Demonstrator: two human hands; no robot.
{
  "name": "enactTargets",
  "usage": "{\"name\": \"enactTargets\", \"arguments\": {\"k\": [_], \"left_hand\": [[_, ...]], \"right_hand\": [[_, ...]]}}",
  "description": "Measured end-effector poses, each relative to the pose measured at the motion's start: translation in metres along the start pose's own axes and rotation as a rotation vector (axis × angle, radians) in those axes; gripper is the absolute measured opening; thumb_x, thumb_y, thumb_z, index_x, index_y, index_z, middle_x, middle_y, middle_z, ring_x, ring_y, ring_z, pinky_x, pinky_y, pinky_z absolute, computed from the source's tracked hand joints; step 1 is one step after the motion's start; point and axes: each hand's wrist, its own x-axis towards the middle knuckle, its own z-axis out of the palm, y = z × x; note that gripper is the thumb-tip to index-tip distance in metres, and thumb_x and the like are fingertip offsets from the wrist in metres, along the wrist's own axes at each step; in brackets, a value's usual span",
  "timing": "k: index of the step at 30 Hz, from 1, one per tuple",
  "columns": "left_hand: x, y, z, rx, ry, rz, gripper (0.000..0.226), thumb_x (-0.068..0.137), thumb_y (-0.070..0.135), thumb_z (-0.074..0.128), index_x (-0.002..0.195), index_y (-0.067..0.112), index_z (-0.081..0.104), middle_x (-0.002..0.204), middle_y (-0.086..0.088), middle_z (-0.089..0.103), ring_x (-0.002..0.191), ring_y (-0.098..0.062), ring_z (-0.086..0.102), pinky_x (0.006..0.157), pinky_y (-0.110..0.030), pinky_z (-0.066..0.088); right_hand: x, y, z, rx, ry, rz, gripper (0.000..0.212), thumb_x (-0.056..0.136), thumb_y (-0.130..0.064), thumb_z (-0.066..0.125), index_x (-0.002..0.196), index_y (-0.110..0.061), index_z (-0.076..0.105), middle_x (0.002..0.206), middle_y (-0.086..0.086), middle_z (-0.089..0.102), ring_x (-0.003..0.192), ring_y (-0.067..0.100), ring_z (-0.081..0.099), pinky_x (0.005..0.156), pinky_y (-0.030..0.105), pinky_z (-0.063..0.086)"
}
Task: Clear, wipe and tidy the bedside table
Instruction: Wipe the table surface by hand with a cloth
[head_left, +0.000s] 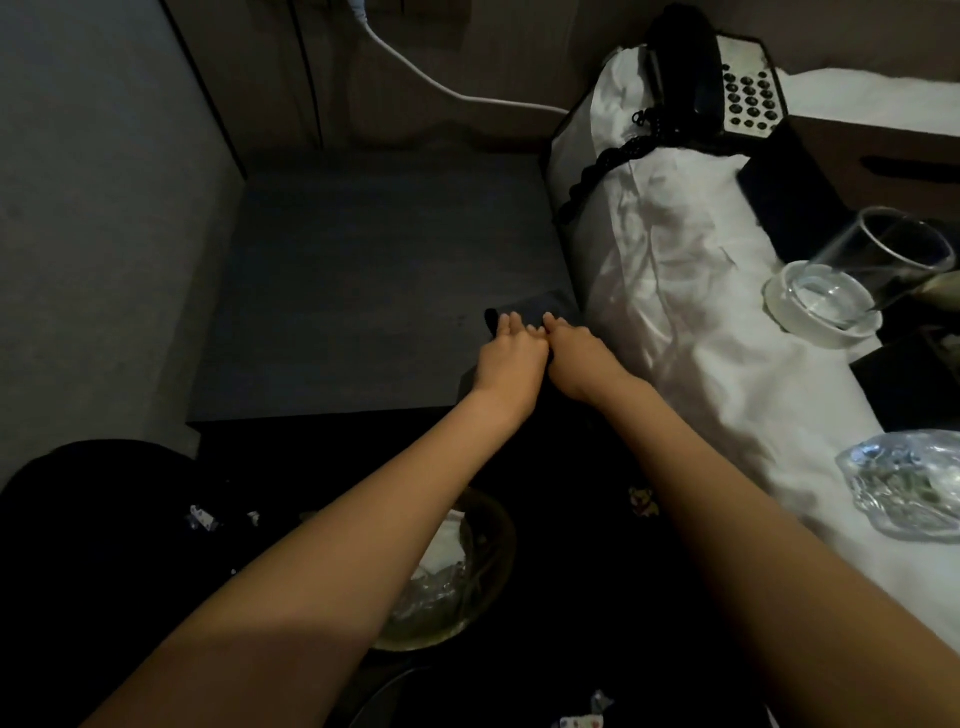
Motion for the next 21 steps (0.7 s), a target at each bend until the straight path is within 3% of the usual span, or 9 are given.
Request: {"name": "enactTargets", "arguments": {"k": [4, 8, 13, 21], "left_hand": [[-0.009, -0.022, -0.005, 0.157, 0.074, -0.059, 0.051, 0.093, 0.009, 0.057, 0.141, 0.003, 0.041, 0.143, -0.019, 0.044, 0.137, -0.033, 0.036, 0.094, -0.041, 0.047], [-0.021, -0.060, -0.015, 0.277, 0.071, -0.135, 0.036, 0.092, 0.014, 0.056, 0.128, 0.012, 0.054, 0.121, -0.010, 0.062, 0.116, -0.029, 0.055, 0.105, -0.050, 0.032], [-0.042, -0.108, -0.022, 0.294, 0.036, -0.208, 0.038, 0.086, 0.015, 0.064, 0.124, 0.014, 0.057, 0.120, -0.009, 0.062, 0.115, -0.027, 0.057, 0.104, -0.053, 0.031], [-0.072, -0.161, -0.027, 0.289, 0.035, -0.313, 0.029, 0.093, 0.006, 0.055, 0.121, 0.011, 0.059, 0.122, -0.012, 0.060, 0.112, -0.028, 0.057, 0.087, -0.039, 0.046]], "right_hand": [[0.011, -0.024, 0.000, 0.005, 0.008, -0.033, 0.053, 0.104, -0.021, 0.033, 0.154, -0.009, 0.022, 0.156, 0.013, 0.032, 0.138, 0.034, 0.038, 0.109, 0.042, 0.035], [0.018, -0.066, 0.008, 0.010, 0.015, -0.106, 0.050, 0.105, -0.021, 0.031, 0.154, -0.012, 0.025, 0.154, 0.013, 0.035, 0.136, 0.034, 0.041, 0.107, 0.043, 0.036], [0.022, -0.119, 0.019, -0.013, 0.004, -0.192, 0.052, 0.104, -0.018, 0.034, 0.154, -0.010, 0.022, 0.155, 0.012, 0.034, 0.135, 0.033, 0.042, 0.107, 0.044, 0.037], [0.021, -0.178, 0.033, -0.049, -0.020, -0.292, 0.055, 0.102, -0.014, 0.037, 0.154, -0.009, 0.020, 0.152, 0.012, 0.037, 0.132, 0.032, 0.045, 0.103, 0.042, 0.040]]}}
